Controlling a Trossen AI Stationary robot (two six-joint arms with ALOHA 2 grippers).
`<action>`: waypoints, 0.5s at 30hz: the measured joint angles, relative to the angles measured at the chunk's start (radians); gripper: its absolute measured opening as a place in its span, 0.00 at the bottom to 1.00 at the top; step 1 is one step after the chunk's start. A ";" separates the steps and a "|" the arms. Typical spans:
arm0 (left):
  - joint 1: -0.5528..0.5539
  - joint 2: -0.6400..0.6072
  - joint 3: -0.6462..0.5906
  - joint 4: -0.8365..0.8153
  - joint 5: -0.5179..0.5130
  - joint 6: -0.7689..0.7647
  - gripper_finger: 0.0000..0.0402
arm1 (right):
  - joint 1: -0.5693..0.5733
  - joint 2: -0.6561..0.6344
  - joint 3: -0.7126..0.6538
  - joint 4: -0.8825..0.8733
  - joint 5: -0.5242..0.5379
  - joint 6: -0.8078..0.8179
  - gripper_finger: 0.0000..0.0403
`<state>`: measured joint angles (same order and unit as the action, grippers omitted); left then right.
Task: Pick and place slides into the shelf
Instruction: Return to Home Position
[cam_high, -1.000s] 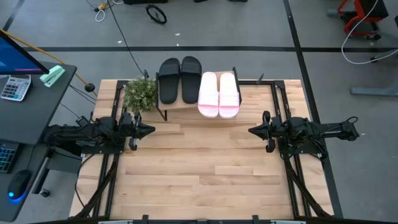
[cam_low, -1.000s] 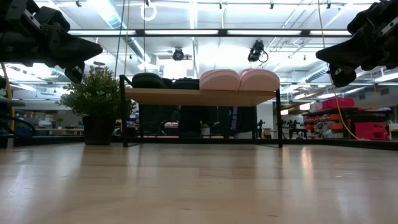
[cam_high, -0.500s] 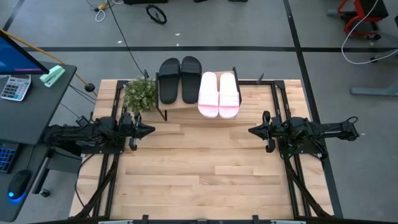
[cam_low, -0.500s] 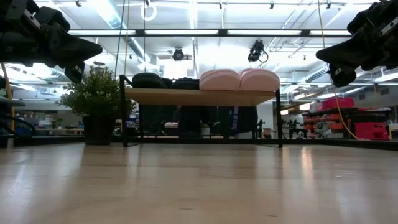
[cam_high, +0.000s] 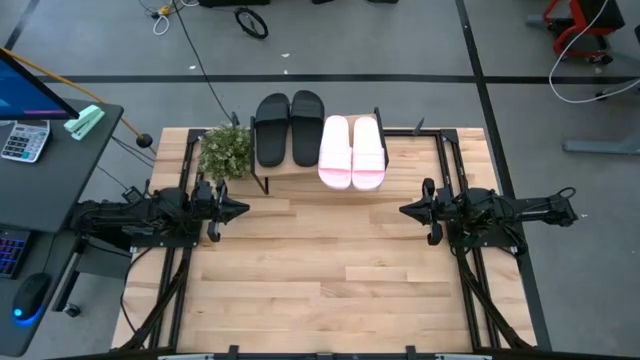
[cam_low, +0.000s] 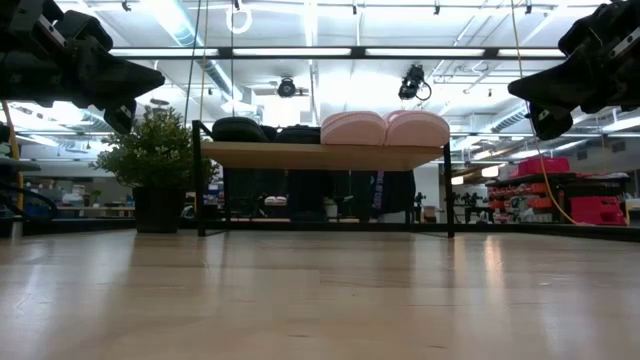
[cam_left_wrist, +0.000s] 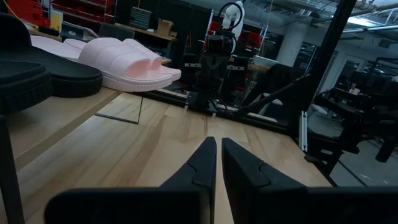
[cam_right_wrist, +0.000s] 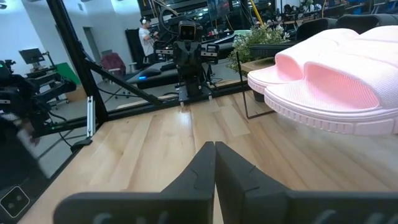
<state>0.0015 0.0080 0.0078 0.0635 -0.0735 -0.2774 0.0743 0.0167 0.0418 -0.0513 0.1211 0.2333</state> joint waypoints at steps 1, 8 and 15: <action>0.000 0.000 0.000 0.000 0.000 0.000 0.07 | 0.000 0.000 0.000 0.000 0.000 0.000 0.03; 0.000 0.000 0.000 0.000 0.000 0.000 0.06 | 0.000 0.000 0.000 0.000 0.000 0.000 0.03; 0.000 0.000 0.000 0.000 0.000 0.000 0.09 | 0.000 0.000 0.000 0.000 0.000 0.000 0.03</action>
<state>0.0017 0.0078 0.0078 0.0635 -0.0734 -0.2774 0.0744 0.0170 0.0418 -0.0513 0.1211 0.2333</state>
